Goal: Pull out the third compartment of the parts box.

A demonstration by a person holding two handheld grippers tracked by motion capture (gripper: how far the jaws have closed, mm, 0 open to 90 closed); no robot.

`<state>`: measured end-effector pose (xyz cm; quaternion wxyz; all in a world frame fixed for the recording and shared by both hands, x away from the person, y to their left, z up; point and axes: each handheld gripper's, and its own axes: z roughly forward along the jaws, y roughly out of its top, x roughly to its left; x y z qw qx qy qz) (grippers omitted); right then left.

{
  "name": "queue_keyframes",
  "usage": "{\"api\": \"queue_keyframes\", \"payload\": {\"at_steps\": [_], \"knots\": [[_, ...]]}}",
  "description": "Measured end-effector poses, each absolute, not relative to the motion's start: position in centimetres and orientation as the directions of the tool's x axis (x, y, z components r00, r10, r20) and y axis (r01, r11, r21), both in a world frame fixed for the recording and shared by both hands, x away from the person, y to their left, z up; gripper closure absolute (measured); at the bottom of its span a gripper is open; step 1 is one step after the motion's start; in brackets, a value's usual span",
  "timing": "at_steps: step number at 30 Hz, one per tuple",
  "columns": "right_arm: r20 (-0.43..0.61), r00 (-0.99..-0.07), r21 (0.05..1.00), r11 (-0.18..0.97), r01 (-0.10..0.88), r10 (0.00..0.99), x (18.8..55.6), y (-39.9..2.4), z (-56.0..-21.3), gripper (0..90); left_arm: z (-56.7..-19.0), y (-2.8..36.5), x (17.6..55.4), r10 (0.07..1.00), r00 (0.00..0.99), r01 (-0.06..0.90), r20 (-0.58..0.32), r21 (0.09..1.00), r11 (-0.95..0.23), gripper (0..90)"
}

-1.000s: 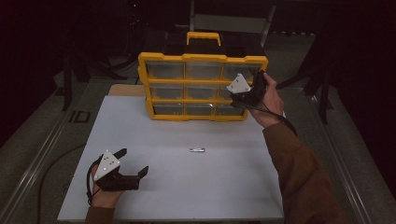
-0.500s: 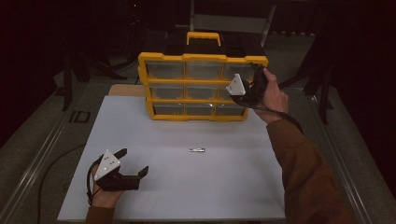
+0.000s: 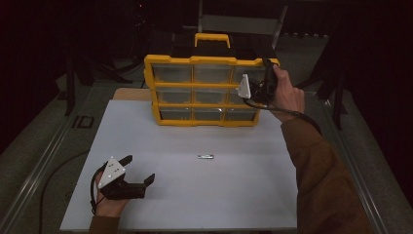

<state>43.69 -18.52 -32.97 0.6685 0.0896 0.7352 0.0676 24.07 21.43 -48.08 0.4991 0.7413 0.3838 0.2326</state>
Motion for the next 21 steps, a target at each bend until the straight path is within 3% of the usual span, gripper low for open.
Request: {"api": "queue_keyframes", "payload": {"at_steps": [5, 11, 21], "knots": [[-0.98, -0.07, 0.184, 0.982, 0.04, 0.187, 43.84, -18.41, -32.85, 24.6, -48.07, 21.43, 24.05, 0.801, 0.598, 0.336, -0.038, 0.919, -0.208, 0.1], [-0.993, -0.015, 0.112, 0.993, 0.045, 0.113, 44.12, -18.39, -33.15, 38.9, -48.11, 21.41, 24.06, 0.801, 0.598, 0.338, -0.038, 0.918, -0.208, 0.1], [-0.998, 0.037, 0.047, 0.998, 0.037, 0.046, 44.06, -18.59, -33.64, 50.5, -48.1, 21.42, 24.04, 0.801, 0.598, 0.337, -0.037, 0.918, -0.209, 0.1]]}}
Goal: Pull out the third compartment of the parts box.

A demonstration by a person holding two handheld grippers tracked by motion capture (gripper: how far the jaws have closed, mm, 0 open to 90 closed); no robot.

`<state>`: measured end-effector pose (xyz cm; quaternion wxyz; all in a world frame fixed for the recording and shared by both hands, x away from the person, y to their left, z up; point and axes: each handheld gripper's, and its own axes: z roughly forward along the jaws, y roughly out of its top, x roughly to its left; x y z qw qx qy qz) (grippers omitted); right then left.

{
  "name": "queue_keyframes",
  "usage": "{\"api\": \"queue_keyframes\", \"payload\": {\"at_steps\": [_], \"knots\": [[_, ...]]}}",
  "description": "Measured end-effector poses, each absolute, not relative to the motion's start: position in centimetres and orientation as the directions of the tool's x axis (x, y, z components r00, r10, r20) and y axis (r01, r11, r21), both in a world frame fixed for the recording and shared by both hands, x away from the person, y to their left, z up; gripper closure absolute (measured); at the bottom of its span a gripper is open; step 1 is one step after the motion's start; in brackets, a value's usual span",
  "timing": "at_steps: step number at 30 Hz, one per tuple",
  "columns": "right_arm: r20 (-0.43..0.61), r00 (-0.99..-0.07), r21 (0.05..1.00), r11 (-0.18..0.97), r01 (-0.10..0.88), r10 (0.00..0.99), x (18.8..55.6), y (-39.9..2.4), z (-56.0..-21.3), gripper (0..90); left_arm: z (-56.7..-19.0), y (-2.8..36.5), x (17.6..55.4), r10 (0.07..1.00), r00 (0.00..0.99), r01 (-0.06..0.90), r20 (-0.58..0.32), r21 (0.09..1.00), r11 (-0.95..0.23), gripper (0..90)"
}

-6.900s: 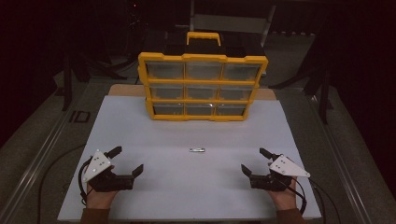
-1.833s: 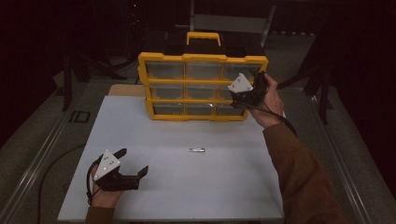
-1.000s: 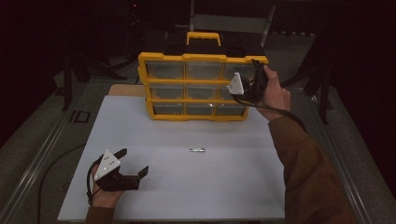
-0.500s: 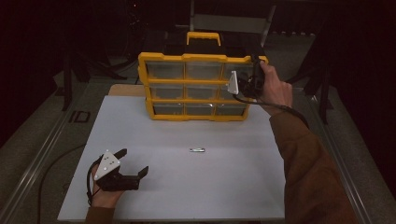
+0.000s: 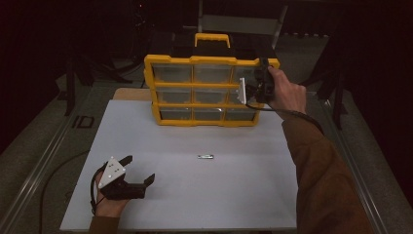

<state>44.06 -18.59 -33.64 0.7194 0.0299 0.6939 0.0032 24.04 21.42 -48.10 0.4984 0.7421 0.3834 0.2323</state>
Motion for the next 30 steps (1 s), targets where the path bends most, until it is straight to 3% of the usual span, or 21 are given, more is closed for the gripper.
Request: {"api": "queue_keyframes", "payload": {"at_steps": [11, 30], "knots": [[-0.995, 0.096, 0.005, 0.999, 0.035, 0.002, 44.0, -19.0, -34.1, 56.1, -48.1, 21.4, 24.1, 0.8, 0.598, 0.341, -0.039, 0.916, -0.211, 0.1], [-0.996, 0.087, 0.005, 1.0, 0.019, 0.004, 42.7, -19.1, -34.2, 61.7, -48.2, 21.3, 24.1, 0.798, 0.601, 0.344, -0.041, 0.915, -0.212, 0.1]]}}
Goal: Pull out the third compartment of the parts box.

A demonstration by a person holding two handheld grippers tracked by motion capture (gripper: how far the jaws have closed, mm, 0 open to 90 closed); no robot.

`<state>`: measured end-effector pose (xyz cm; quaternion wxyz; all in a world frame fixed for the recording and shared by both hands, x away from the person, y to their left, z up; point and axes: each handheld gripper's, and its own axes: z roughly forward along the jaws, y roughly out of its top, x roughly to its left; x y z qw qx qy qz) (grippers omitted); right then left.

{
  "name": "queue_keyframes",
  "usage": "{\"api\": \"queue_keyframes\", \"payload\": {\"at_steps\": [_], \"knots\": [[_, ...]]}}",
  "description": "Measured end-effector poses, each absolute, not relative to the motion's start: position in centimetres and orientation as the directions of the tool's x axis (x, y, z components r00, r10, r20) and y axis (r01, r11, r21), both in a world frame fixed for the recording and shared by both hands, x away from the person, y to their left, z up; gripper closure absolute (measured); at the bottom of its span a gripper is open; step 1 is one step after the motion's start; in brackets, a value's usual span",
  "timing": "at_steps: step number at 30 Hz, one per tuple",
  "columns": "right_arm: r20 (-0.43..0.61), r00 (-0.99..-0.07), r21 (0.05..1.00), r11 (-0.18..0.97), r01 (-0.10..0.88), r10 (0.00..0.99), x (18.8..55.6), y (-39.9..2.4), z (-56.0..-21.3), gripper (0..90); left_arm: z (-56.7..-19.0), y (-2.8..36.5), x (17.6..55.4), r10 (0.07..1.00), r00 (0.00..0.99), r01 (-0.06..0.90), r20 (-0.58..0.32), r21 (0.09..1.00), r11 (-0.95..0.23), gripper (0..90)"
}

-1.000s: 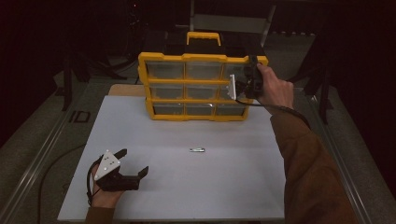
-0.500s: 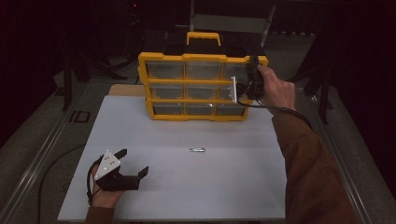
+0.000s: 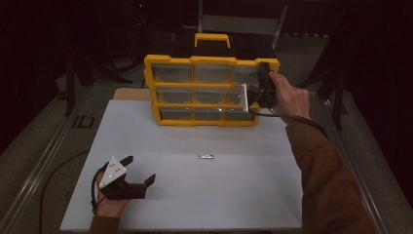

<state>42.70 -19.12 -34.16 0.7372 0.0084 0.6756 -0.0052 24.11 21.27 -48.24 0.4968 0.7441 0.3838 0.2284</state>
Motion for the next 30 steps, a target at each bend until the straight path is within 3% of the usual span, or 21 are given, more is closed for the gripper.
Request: {"api": "queue_keyframes", "payload": {"at_steps": [15, 30], "knots": [[-1.0, 0.006, -0.026, 0.999, 0.034, -0.026, 41.96, -18.97, -33.88, 78.5, -48.25, 21.3, 24.1, 0.796, 0.603, 0.341, -0.045, 0.917, -0.207, 0.1], [-0.999, -0.005, -0.033, 0.999, 0.041, -0.033, 41.48, -18.86, -33.99, 79.2, -48.24, 21.31, 24.07, 0.797, 0.602, 0.34, -0.047, 0.918, -0.203, 0.1]]}}
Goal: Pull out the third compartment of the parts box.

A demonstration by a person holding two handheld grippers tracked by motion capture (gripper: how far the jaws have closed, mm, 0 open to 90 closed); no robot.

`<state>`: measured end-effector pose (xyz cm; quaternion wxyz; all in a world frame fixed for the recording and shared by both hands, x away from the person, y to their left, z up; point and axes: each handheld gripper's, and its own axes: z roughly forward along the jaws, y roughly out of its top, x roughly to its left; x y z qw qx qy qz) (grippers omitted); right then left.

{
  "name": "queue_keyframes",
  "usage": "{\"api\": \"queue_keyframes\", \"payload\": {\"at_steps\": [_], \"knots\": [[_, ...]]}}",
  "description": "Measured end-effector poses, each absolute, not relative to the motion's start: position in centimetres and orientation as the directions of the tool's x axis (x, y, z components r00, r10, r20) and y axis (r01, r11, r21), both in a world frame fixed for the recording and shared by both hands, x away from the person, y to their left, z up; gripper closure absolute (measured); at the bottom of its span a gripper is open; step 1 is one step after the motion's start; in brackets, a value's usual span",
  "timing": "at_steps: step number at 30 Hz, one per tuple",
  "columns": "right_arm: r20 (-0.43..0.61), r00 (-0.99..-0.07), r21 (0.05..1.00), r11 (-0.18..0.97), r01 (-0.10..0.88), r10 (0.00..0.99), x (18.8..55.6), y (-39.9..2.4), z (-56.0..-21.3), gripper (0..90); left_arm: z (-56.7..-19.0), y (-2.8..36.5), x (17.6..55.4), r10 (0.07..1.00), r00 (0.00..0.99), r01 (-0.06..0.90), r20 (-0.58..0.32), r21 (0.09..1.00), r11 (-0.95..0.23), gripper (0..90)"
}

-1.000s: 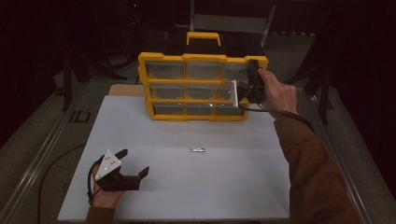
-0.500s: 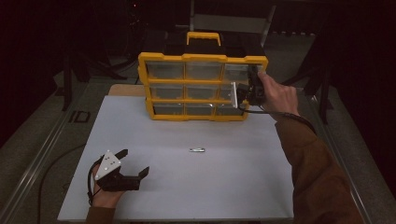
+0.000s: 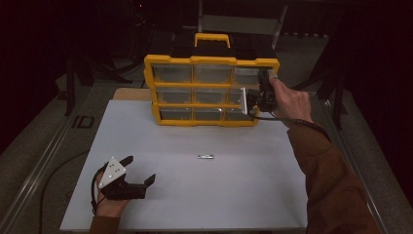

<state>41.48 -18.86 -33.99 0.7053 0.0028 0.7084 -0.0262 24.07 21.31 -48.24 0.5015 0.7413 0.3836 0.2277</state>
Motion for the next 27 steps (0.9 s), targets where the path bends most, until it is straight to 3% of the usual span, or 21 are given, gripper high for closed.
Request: {"api": "queue_keyframes", "payload": {"at_steps": [27], "knots": [[-0.999, -0.029, -0.045, 0.999, 0.022, -0.045, 39.1, -19.1, -33.3, 79.5, -48.2, 21.3, 24.0, 0.798, 0.601, 0.34, -0.046, 0.918, -0.204, 0.1]]}}
